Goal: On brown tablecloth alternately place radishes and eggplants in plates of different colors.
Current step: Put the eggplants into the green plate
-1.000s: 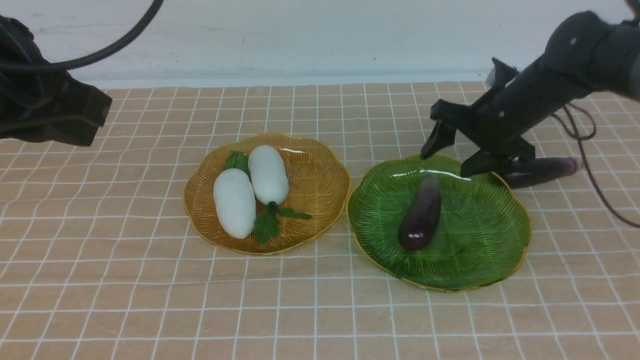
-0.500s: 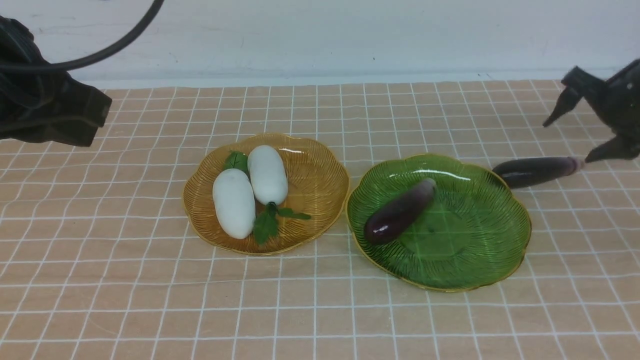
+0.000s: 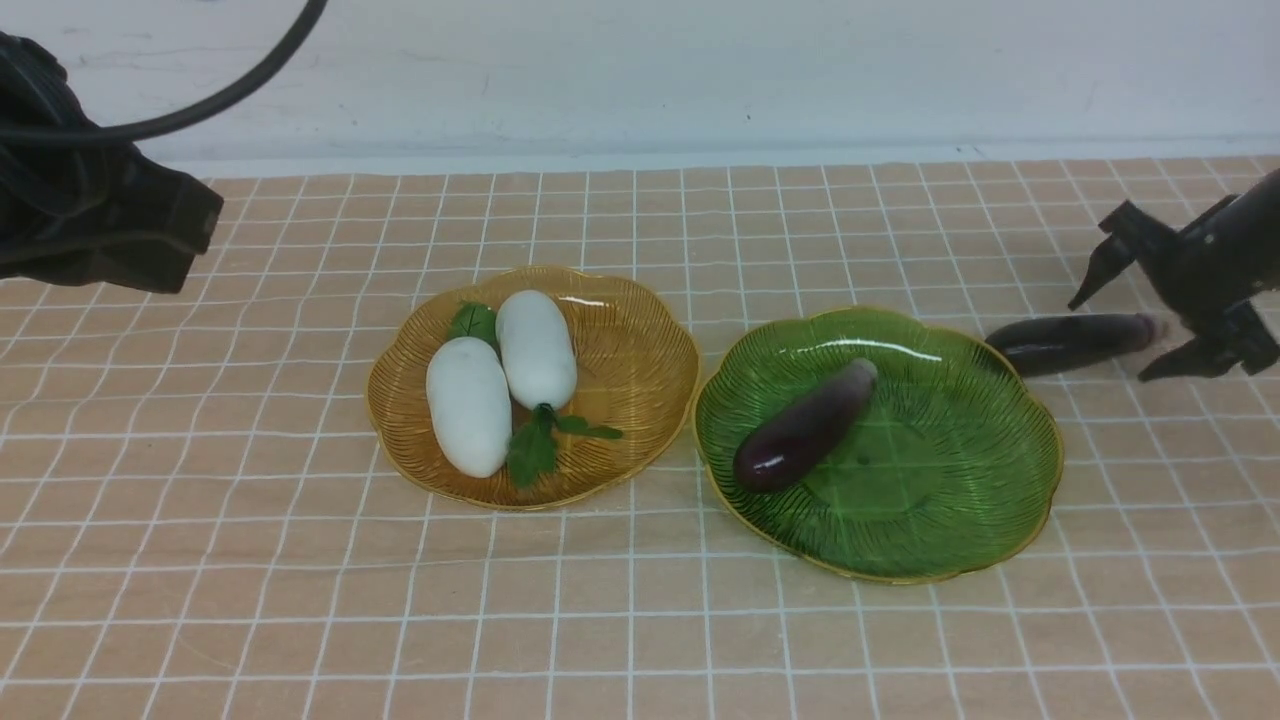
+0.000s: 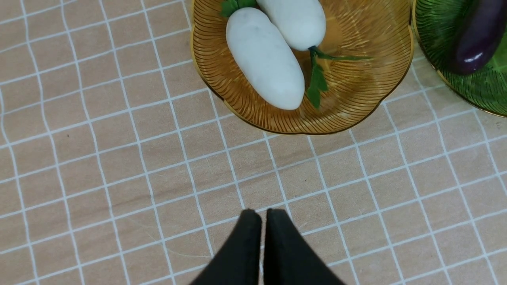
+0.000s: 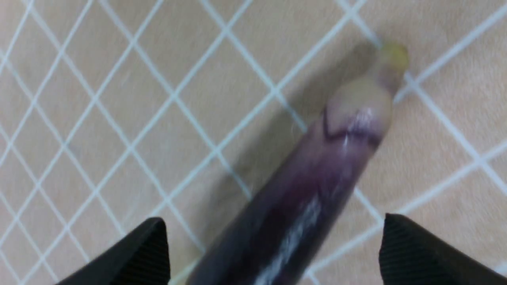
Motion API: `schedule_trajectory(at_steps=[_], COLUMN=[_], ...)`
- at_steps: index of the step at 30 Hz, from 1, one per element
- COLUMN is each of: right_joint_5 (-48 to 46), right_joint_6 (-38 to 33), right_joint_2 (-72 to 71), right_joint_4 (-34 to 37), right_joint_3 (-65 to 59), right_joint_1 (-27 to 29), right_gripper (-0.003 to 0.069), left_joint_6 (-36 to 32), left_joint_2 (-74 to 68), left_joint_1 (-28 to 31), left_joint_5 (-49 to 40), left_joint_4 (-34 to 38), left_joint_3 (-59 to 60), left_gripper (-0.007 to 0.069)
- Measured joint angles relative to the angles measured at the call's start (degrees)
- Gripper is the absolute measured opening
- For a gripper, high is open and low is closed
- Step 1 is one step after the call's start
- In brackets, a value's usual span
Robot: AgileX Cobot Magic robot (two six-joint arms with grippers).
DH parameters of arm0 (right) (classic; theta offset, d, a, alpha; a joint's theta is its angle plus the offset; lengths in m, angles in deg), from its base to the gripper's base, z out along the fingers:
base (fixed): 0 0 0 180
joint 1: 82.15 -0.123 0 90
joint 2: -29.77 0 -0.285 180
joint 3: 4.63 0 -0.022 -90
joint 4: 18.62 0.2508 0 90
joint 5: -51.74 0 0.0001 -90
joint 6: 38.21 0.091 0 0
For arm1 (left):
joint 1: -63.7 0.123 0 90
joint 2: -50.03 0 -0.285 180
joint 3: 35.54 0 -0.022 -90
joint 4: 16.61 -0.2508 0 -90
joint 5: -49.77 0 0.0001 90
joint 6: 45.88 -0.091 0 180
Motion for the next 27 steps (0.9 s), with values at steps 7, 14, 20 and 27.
schedule_trajectory(at_steps=[7, 14, 20, 27], right_joint_5=[1.93, -2.35, -14.7, -15.18], right_joint_6=[0.02, -11.89, -21.16, -21.19], right_joint_2=[-0.9, -10.33, -13.98, -13.87], right_joint_4=[-1.83, -3.94, -3.78, -5.16], right_joint_3=[0.85, 12.38, 14.08, 4.45], right_joint_1=[0.36, 1.37, -3.21, -10.65], right_gripper=[0.0339, 0.034, 0.034, 0.034], left_joint_6=[0.0, 0.0, 0.0, 0.0], left_joint_2=[0.0, 0.0, -0.05, -0.05], left_joint_1=[0.0, 0.0, 0.0, 0.0], left_joint_5=[0.0, 0.0, 0.0, 0.0], left_joint_4=[0.0, -0.05, -0.12, -0.06], left_joint_3=[0.0, 0.0, 0.0, 0.0], left_gripper=[-0.0003, -0.0003, -0.0003, -0.0003])
